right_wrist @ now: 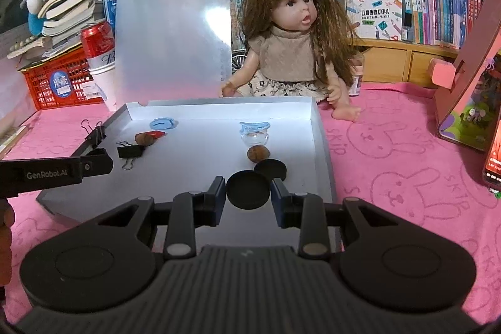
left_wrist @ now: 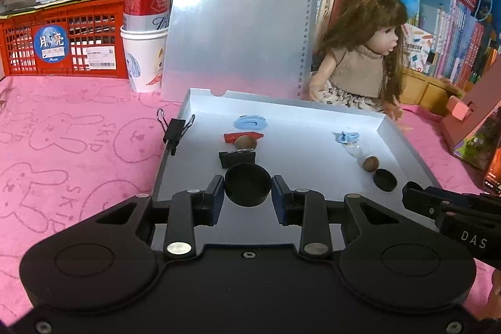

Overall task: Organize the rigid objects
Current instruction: 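Carry both black lids over the white box with both tools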

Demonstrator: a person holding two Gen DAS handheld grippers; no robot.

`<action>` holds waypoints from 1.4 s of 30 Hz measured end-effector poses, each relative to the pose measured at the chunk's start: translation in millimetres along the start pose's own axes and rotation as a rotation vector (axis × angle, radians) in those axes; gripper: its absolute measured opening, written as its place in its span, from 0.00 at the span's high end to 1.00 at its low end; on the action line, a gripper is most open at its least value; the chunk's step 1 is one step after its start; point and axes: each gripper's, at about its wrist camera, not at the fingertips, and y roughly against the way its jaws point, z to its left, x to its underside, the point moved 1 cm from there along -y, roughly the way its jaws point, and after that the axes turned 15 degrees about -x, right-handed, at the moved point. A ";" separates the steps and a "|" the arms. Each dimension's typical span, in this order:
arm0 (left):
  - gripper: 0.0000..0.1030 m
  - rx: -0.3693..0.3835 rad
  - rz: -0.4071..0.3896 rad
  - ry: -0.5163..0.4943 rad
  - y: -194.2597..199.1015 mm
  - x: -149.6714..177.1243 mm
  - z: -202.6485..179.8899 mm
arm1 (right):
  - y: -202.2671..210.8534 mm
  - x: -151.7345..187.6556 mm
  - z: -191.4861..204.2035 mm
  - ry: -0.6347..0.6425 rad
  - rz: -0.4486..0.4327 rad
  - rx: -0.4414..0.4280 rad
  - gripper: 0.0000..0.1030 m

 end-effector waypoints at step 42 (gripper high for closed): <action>0.70 -0.073 -0.016 -0.065 -38.0 1.3 -15.5 | -33.2 1.3 -15.1 -0.011 0.047 0.044 0.64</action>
